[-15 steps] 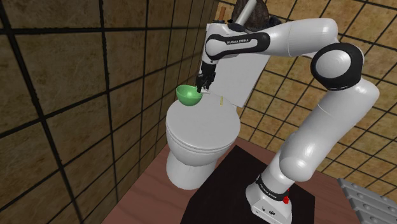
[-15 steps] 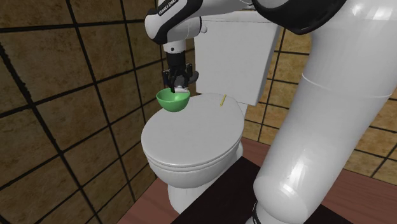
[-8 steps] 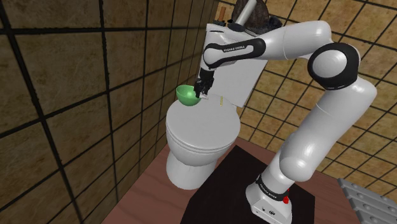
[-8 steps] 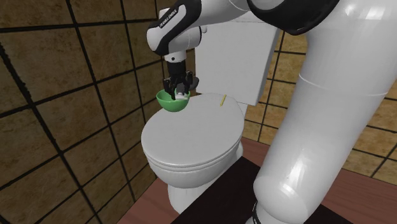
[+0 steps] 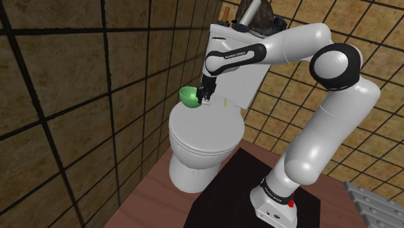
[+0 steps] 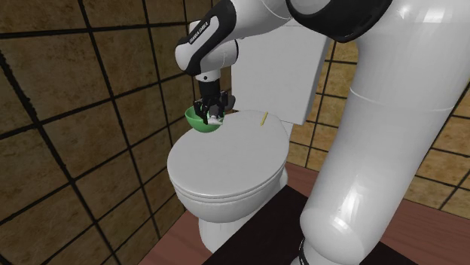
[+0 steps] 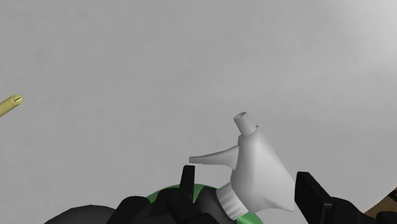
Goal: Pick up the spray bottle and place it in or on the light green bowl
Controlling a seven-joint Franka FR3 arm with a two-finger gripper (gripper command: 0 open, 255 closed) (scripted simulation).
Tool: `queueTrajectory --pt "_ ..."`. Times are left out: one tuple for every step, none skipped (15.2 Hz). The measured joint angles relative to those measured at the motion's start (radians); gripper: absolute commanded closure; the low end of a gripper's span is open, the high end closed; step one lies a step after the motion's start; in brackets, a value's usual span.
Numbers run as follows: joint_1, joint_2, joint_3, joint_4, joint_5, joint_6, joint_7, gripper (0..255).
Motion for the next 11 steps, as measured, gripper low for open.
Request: queueTrajectory --pt "0.0 0.0 0.0 0.0 0.0 0.0 0.0 255" --pt "0.0 0.0 0.0 0.0 0.0 0.0 0.0 255" --pt "0.0 0.0 0.0 0.0 0.0 0.0 0.0 255" --pt "0.0 0.0 0.0 0.0 0.0 0.0 0.0 0" --pt "0.0 0.001 0.0 0.0 0.0 0.001 -0.001 0" --pt "0.0 0.002 0.0 0.0 0.0 0.002 -0.001 0" --pt "0.0 0.002 0.0 0.0 0.0 0.002 -0.001 0" --pt "0.0 0.003 0.0 0.0 0.0 0.002 -0.001 0" --pt "0.0 0.003 0.0 0.0 0.0 0.002 -0.001 0" --pt "0.0 0.002 0.0 -0.001 0.0 0.002 -0.001 0" --pt "0.001 -0.001 0.001 0.013 0.0 -0.015 0.0 0"
